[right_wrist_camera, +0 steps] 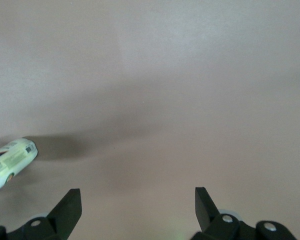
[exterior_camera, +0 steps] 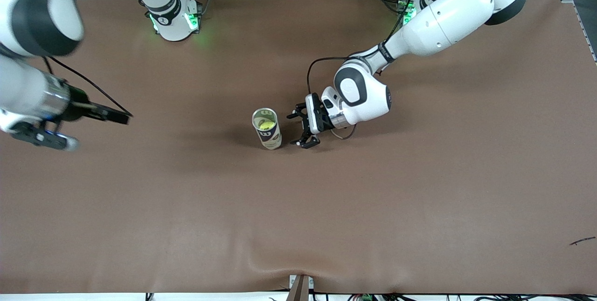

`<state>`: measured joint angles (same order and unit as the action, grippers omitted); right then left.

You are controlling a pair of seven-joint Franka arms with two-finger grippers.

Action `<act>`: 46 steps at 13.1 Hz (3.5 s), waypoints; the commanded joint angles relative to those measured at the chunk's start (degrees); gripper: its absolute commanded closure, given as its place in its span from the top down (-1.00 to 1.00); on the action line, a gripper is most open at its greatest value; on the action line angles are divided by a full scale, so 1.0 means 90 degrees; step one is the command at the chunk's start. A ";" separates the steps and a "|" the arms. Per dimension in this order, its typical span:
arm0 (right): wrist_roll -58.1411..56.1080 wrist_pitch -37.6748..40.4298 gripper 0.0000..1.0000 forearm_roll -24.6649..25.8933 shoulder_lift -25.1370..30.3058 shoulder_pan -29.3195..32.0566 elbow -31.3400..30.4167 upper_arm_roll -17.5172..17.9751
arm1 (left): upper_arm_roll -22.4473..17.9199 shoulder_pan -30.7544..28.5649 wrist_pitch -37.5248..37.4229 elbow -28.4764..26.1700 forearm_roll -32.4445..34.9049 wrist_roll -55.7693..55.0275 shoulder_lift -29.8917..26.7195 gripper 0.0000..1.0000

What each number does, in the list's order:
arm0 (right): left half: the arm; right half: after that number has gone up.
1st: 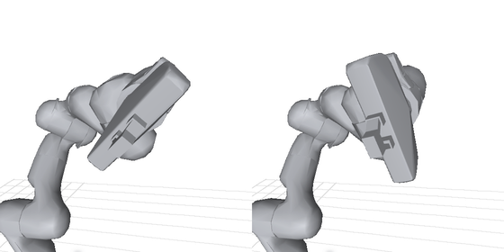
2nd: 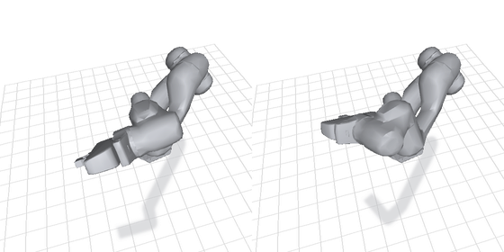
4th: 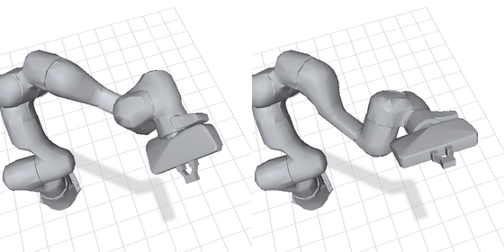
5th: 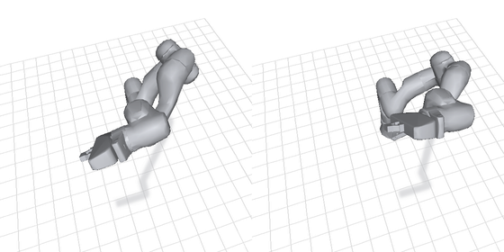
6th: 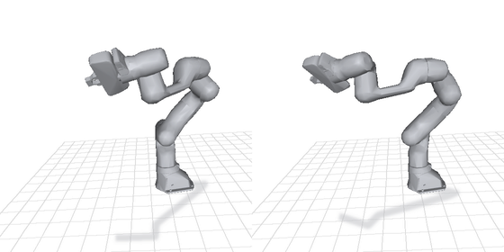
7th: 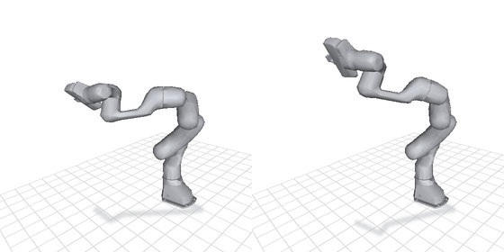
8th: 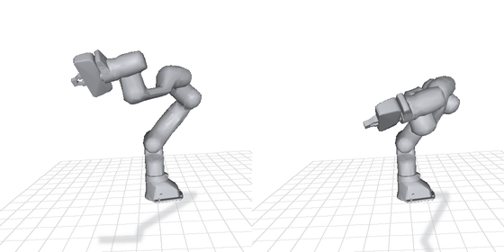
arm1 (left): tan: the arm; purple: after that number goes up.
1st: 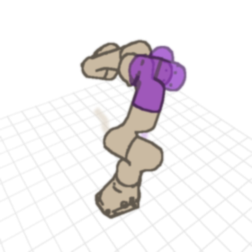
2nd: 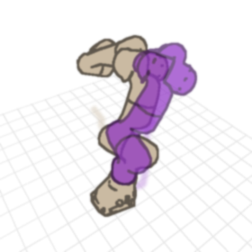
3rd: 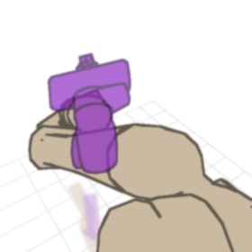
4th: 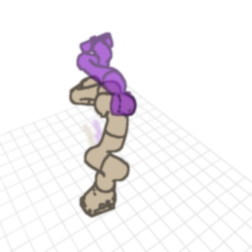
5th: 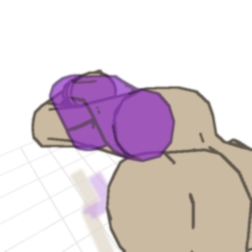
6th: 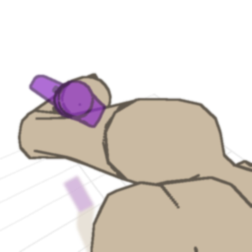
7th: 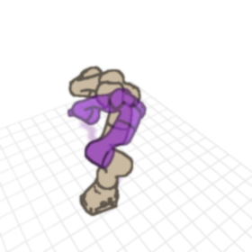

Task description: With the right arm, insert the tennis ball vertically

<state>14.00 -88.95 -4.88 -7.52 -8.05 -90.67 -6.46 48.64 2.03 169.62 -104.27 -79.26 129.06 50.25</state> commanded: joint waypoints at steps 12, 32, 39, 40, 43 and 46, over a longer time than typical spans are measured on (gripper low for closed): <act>-0.2015 0.0791 1.00 0.0550 0.1099 0.1100 0.0161 0.0708 | -0.0639 -0.1162 -0.3354 0.0587 0.5158 -0.4081 -0.0495 1.00; -0.1204 0.0635 1.00 0.0532 0.0943 0.1432 0.0182 0.0698 | -0.0688 -0.2227 -0.8581 0.1683 0.9070 -1.2209 -0.2272 1.00; -0.1194 0.0645 1.00 0.0532 0.0904 0.1139 0.0163 0.0738 | -0.0688 -0.2744 -0.8944 0.1673 0.9451 -1.3782 -0.3033 1.00; -0.1194 0.0635 1.00 0.0532 0.0855 0.1139 0.0163 0.0738 | -0.0688 -0.2852 -0.8993 0.1673 0.9461 -1.3822 -0.3092 1.00; -0.1204 0.0674 1.00 0.0532 0.0865 0.1139 0.0182 0.0728 | -0.0862 -0.2970 -0.9256 0.1635 0.9364 -1.4326 -0.3665 1.00; -0.1204 0.0674 1.00 0.0532 0.0865 0.1149 0.0172 0.0728 | -0.2029 -0.2037 -0.9559 0.1683 0.9344 -1.4887 -0.4253 1.00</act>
<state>2.43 -83.29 -0.87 0.18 2.42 -89.36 0.11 37.99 -22.15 85.63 -88.40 5.16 -3.20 17.32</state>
